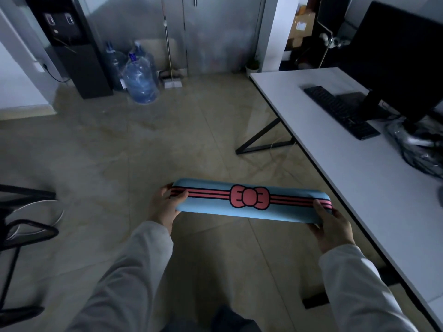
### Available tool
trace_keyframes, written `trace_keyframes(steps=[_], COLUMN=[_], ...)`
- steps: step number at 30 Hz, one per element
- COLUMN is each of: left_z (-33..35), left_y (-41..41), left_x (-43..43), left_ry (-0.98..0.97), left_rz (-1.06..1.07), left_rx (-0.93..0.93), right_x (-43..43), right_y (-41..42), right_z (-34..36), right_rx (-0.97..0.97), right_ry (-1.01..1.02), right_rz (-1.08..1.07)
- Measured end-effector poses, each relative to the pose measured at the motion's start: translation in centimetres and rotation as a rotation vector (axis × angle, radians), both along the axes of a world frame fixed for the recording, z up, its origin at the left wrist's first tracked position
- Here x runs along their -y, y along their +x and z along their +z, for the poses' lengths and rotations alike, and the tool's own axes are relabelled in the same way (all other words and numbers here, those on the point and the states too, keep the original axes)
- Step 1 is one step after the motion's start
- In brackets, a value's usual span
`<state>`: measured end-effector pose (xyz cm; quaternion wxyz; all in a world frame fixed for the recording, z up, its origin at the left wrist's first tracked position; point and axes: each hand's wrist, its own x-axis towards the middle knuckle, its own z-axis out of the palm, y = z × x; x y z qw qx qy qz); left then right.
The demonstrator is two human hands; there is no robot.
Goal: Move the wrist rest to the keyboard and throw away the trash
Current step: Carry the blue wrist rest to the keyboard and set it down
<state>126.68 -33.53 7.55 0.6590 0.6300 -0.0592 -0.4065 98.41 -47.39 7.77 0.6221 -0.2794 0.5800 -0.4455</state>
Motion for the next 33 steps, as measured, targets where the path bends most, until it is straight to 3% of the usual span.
trace_keyframes(steps=[10, 19, 33], left_z=[-1.0, -1.1, -3.7], left_y=[4.2, 12.6, 15.1], left_x=[12.5, 28.9, 43.1], left_ry=[0.032, 0.033, 0.083], left_rz=[-0.073, -0.29, -0.511], left_rx=[-0.022, -0.005, -0.058], right_x=[9.5, 20.7, 26.6], right_y=[3.1, 9.0, 11.1], right_z=[-1.4, -1.6, -3.0], right_rx=[-0.025, -0.081, -0.154], right_ry=[0.025, 0.039, 0.145], right_rz=[-0.101, -0.298, -0.519])
